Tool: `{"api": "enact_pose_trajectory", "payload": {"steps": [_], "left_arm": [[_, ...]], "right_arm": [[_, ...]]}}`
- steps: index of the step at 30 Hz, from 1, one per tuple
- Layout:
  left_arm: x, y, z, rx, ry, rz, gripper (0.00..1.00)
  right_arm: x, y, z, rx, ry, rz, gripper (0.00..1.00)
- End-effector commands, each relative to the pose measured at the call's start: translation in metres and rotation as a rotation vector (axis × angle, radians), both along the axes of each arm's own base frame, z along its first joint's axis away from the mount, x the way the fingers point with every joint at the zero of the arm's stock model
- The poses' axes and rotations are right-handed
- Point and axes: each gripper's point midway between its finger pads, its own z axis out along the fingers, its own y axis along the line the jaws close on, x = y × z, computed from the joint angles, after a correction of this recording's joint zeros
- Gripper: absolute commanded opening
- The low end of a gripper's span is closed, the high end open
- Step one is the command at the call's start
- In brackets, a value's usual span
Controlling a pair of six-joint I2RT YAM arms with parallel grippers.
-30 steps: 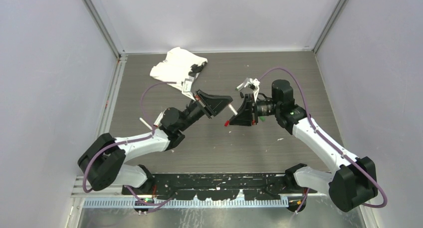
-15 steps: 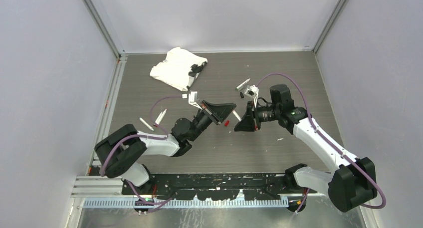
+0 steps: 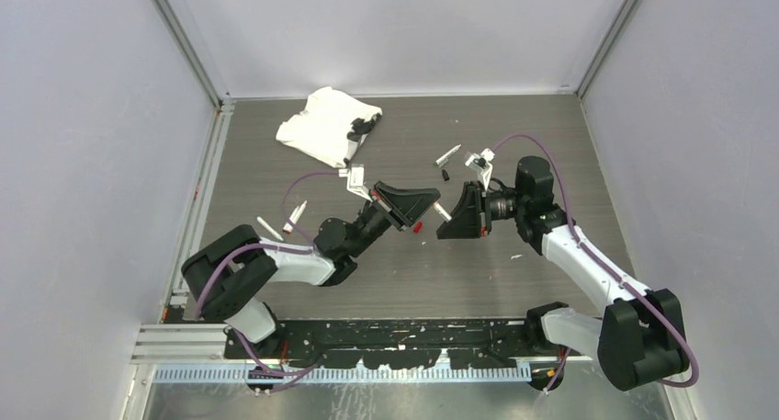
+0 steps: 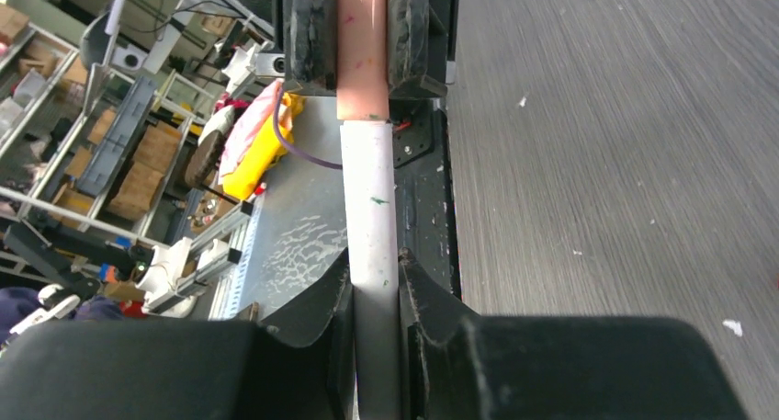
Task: Insert the pens into the pen caps
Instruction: Press the pen cap onto the pen.
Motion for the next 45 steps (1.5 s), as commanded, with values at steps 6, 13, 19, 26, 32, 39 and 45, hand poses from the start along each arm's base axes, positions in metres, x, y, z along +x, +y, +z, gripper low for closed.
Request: {"api": "enact_pose_trajectory", "payload": {"steps": [6, 13, 19, 26, 32, 39, 45], "left_arm": [[-0.187, -0.034, -0.039, 0.2, -0.158, -0.8, 0.01], [-0.17, -0.059, -0.048, 0.211, -0.189, -0.682, 0.01], [-0.15, -0.073, -0.075, 0.34, -0.127, -0.574, 0.01], [-0.166, -0.071, -0.088, 0.302, -0.157, -0.628, 0.01], [-0.15, -0.075, -0.086, 0.281, -0.126, -0.595, 0.01], [-0.065, -0.029, -0.035, 0.188, -0.031, -0.304, 0.61], [-0.044, 0.013, 0.008, 0.287, -0.106, -0.143, 0.88]], "right_arm": [[0.087, -0.008, 0.062, 0.139, -0.215, -0.345, 0.01], [0.089, -0.009, 0.056, 0.077, -0.229, -0.385, 0.01], [0.091, -0.007, 0.047, -0.001, -0.264, -0.408, 0.01], [0.089, -0.005, 0.059, 0.079, -0.23, -0.394, 0.01], [0.09, -0.007, 0.041, -0.033, -0.273, -0.4, 0.01], [0.079, -0.01, 0.014, -0.153, -0.317, -0.316, 0.01], [0.078, -0.017, 0.003, -0.219, -0.351, -0.297, 0.01]]}}
